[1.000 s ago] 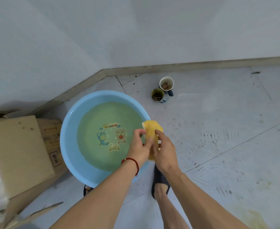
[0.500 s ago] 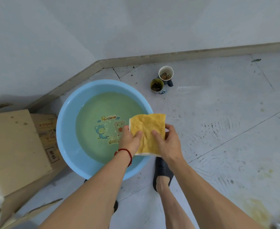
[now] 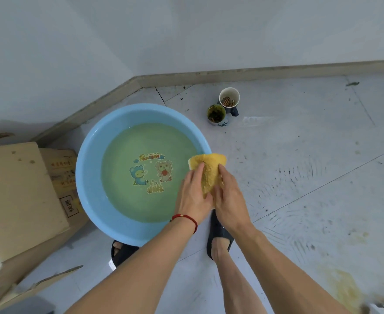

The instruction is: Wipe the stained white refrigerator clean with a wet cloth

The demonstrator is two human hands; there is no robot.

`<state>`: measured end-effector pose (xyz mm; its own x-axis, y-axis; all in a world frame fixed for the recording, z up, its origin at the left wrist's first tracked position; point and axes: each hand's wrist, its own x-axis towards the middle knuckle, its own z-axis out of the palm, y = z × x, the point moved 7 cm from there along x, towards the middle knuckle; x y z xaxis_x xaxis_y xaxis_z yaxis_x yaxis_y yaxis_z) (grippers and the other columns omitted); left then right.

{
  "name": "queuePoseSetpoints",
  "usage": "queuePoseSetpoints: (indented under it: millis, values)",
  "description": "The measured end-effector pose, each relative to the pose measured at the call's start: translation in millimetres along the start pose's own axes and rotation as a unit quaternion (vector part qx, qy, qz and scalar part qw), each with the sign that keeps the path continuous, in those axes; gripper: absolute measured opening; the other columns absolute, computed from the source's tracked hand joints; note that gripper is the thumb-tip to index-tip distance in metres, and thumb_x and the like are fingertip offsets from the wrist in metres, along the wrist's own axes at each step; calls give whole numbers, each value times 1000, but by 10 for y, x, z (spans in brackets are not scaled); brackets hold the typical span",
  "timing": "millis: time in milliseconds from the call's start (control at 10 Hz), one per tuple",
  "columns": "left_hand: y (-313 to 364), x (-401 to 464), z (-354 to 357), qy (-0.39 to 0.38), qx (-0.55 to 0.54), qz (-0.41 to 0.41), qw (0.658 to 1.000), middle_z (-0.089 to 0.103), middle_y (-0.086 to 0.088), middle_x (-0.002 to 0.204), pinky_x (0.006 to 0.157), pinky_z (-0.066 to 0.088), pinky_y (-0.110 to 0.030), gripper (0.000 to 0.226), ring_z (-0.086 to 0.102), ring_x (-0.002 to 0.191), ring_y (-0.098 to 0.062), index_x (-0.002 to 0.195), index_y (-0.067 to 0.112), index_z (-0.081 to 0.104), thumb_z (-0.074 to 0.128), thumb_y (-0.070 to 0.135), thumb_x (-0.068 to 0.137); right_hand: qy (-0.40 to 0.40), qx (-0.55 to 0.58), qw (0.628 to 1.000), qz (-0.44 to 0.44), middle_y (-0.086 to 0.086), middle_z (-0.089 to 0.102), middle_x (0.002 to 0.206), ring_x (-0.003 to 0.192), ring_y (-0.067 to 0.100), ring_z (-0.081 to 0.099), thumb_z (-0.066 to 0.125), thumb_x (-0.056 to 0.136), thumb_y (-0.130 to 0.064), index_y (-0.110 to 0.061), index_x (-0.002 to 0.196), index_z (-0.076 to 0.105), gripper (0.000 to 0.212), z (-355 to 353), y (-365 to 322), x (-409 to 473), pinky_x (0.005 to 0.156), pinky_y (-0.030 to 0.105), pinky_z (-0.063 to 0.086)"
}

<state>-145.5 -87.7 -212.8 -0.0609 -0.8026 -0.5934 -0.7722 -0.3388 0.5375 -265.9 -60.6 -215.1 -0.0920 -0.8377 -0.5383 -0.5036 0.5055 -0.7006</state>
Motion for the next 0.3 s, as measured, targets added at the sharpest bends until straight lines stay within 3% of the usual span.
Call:
queuePoseSetpoints:
  millis: [100,200,300]
  values:
    - [9,38,-48,-50,-130,-57,989,54,9,137,98,53,-41,70,59,115,-17,146,37,39,71,22,86,-34,17,999,21,1,53,150,133,17,54,43,109,-20,-23,158,30,51,58,48,68,110,39,47]
    - [21,-21,-337,-50,-107,-83,989,57,7,133,99,52,-39,60,59,112,-15,141,35,48,66,15,88,-33,23,999,30,5,47,154,134,21,53,45,107,-17,-18,157,33,51,-80,7,34,110,46,48]
    - [39,-239,-759,-18,-74,-97,992,60,4,129,93,53,-34,51,61,105,-15,137,30,54,57,7,92,-16,21,996,87,7,55,143,125,24,59,45,107,-19,-16,151,43,44,-361,-54,-190,102,45,52]
